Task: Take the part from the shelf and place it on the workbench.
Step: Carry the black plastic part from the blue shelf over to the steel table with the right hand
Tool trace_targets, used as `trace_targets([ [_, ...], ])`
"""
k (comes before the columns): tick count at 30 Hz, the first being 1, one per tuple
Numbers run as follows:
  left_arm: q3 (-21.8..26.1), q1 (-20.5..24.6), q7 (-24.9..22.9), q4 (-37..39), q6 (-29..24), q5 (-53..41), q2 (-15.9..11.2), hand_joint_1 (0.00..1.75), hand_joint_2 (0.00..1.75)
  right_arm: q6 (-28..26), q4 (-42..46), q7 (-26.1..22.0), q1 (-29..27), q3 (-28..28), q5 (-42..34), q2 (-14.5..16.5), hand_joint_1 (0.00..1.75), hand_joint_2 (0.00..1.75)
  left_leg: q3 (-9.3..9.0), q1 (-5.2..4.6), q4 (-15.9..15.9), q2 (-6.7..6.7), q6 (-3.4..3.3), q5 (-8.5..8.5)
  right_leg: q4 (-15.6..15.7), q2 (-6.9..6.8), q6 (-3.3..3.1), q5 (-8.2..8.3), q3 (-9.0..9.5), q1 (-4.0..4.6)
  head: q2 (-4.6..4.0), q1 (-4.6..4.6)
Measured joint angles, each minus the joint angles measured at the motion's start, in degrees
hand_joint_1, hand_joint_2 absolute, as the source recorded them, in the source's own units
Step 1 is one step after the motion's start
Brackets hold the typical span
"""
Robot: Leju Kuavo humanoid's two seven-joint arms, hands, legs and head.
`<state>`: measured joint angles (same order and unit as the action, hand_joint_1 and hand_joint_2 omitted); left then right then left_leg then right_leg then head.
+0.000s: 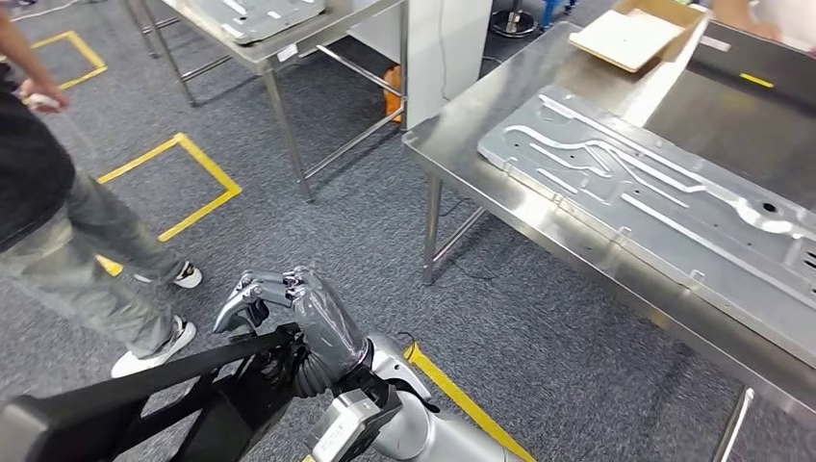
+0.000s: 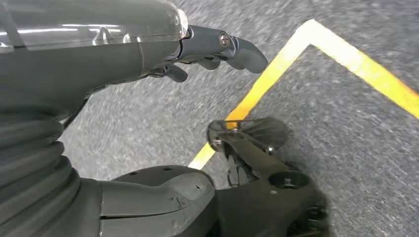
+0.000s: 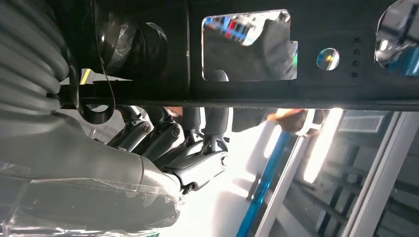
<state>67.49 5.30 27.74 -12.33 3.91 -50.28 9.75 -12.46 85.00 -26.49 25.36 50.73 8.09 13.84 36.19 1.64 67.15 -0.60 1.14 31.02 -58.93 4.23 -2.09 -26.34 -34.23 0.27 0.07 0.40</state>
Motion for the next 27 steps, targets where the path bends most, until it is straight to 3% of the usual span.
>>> trace_targets([
  [2, 0.00, 0.05, 0.01, 0.00, 0.00, -0.01, -0.07, 0.00, 1.75, 0.00, 0.01, 0.01, 0.04, 0.00, 0.00, 0.03, 1.75, 1.75, -2.30, 0.14, -5.55, -2.27, -0.21, -2.37, -0.98, 1.31, 0.58, -0.50, -0.40, -0.01, 0.00, 0.00],
  [3, 0.01, 0.08, 0.02, 0.00, 0.00, -0.02, -0.09, 0.00, 1.75, 0.00, 0.01, 0.01, 0.05, 0.00, 0.00, 0.05, 1.75, 1.75, -2.82, 0.12, -6.70, -3.04, -0.44, -2.50, -1.25, 1.86, 0.88, -0.58, -0.67, -0.03, 0.00, 0.01],
  [5, 0.01, 0.16, 0.01, 0.00, 0.00, -0.02, -0.09, 0.00, 1.75, -0.01, 0.03, 0.02, 0.06, 0.00, 0.00, 0.09, 1.75, 1.75, -3.06, 0.07, -6.98, -2.57, -1.06, -2.42, -1.26, 2.97, 1.48, -0.39, -1.02, -0.07, 0.00, 0.01],
  [6, 0.01, 0.19, 0.01, 0.01, -0.02, -0.02, -0.08, 0.00, 1.75, -0.01, 0.04, 0.02, 0.03, 0.00, 0.00, 0.09, 1.75, 1.75, -3.20, 0.14, -7.22, -1.96, -1.35, -2.56, -1.36, 2.73, 1.76, -0.45, -1.10, -0.01, 0.00, 0.02],
  [8, 0.01, 0.20, 0.06, 0.02, -0.07, 0.01, -0.07, 0.00, 1.75, -0.02, 0.07, 0.02, 0.09, -0.01, 0.00, 0.09, 1.75, 1.75, -3.54, 0.34, -7.78, -0.67, -2.08, -2.81, -3.81, 0.01, 2.33, -2.00, -2.26, 0.25, 0.00, 0.09],
  [10, 0.01, 0.14, 0.10, 0.02, -0.11, 0.03, -0.09, 0.00, 1.75, -0.02, 0.07, 0.01, 0.14, -0.01, -0.01, 0.09, 1.75, 1.75, -3.75, 0.17, -7.98, 0.74, -2.62, -2.74, -10.30, -3.10, 2.77, -5.26, -5.53, 0.09, 0.00, 0.15],
  [12, 0.01, 0.06, 0.10, 0.02, -0.11, 0.03, -0.14, 0.00, 1.75, -0.02, 0.05, 0.01, 0.08, -0.02, -0.02, 0.07, 1.75, 1.75, -3.88, 0.07, -7.98, 2.33, -2.79, -2.50, -16.15, -3.75, 3.09, -6.93, -8.79, -0.38, 0.00, 0.15],
  [13, 0.01, 0.05, 0.10, 0.02, -0.11, 0.03, -0.16, 0.00, 1.75, -0.02, 0.04, 0.01, 0.04, -0.02, -0.02, 0.05, 1.75, 1.75, -4.03, 0.07, -7.98, 3.10, -2.78, -2.34, -16.44, -3.92, 3.20, -6.23, -9.11, -0.56, 0.00, 0.16],
  [15, 0.01, 0.09, 0.10, 0.02, -0.11, 0.03, -0.17, 0.00, 1.75, -0.03, 0.05, 0.01, 0.03, -0.02, -0.02, 0.05, 1.75, 1.75, -4.59, 0.08, -7.98, 4.38, -2.57, -1.92, -10.64, -4.91, 3.09, -2.28, -6.31, -0.67, 0.00, 0.16],
  [17, 0.01, 0.10, 0.11, 0.02, -0.11, 0.03, -0.16, 0.00, 1.75, -0.04, 0.06, 0.01, 0.08, -0.02, -0.04, 0.07, 1.75, 1.75, -5.17, -0.10, -7.99, 5.40, -2.14, -1.46, -3.54, -7.35, 2.50, 0.30, -2.68, -0.08, 0.00, 0.16],
  [19, 0.01, 0.13, 0.12, 0.02, -0.11, 0.03, -0.15, 0.00, 1.75, -0.07, 0.07, 0.00, 0.12, -0.03, -0.06, 0.09, 1.75, 1.75, -5.51, -0.35, -8.13, 6.50, -1.56, -1.18, -1.08, -8.40, 1.91, 0.36, -1.66, 0.62, 0.00, 0.15],
  [21, 0.01, 0.24, 0.13, 0.02, -0.11, 0.02, -0.16, 0.00, 1.75, -0.07, 0.09, 0.01, 0.09, -0.05, -0.07, 0.14, 1.75, 1.75, -5.95, -0.35, -8.39, 7.58, -0.98, -0.87, -0.50, -7.06, 1.33, 0.54, -1.56, 0.54, 0.00, 0.14],
  [22, 0.01, 0.32, 0.14, 0.02, -0.11, 0.02, -0.19, 0.00, 1.75, -0.07, 0.11, -0.01, 0.08, -0.06, -0.07, 0.17, 1.75, 1.75, -6.01, -0.27, -8.04, 7.07, -0.76, -0.35, -0.06, -6.35, 0.97, 0.70, -1.29, 0.33, 0.00, 0.14],
  [24, 0.01, 0.40, 0.17, 0.02, -0.12, 0.01, -0.24, 0.00, 1.75, -0.07, 0.15, -0.02, 0.15, -0.07, -0.07, 0.31, 1.75, 1.75, -4.49, -0.04, -4.20, 4.13, -0.54, 2.11, 0.67, -5.16, 0.27, 1.01, -0.75, -0.16, 0.00, 0.09],
  [25, 0.01, 0.35, 0.19, 0.02, -0.14, 0.01, -0.26, 0.00, 1.75, -0.06, 0.11, -0.02, 0.18, -0.07, -0.07, 0.34, 1.75, 1.75, -2.72, -0.02, -0.52, 2.48, -0.46, 3.83, 0.73, -4.48, 0.06, 1.02, -0.69, -0.14, 0.00, 0.08],
  [27, 0.01, 0.14, 0.20, 0.02, -0.25, 0.01, -0.26, 0.00, 1.75, -0.04, 0.00, -0.01, 0.09, -0.07, -0.09, 0.37, 1.75, 1.75, 0.92, 0.02, 6.13, 1.15, -0.25, 5.95, 0.53, -2.92, -0.13, 0.94, -0.67, -0.08, 0.00, 0.07],
])
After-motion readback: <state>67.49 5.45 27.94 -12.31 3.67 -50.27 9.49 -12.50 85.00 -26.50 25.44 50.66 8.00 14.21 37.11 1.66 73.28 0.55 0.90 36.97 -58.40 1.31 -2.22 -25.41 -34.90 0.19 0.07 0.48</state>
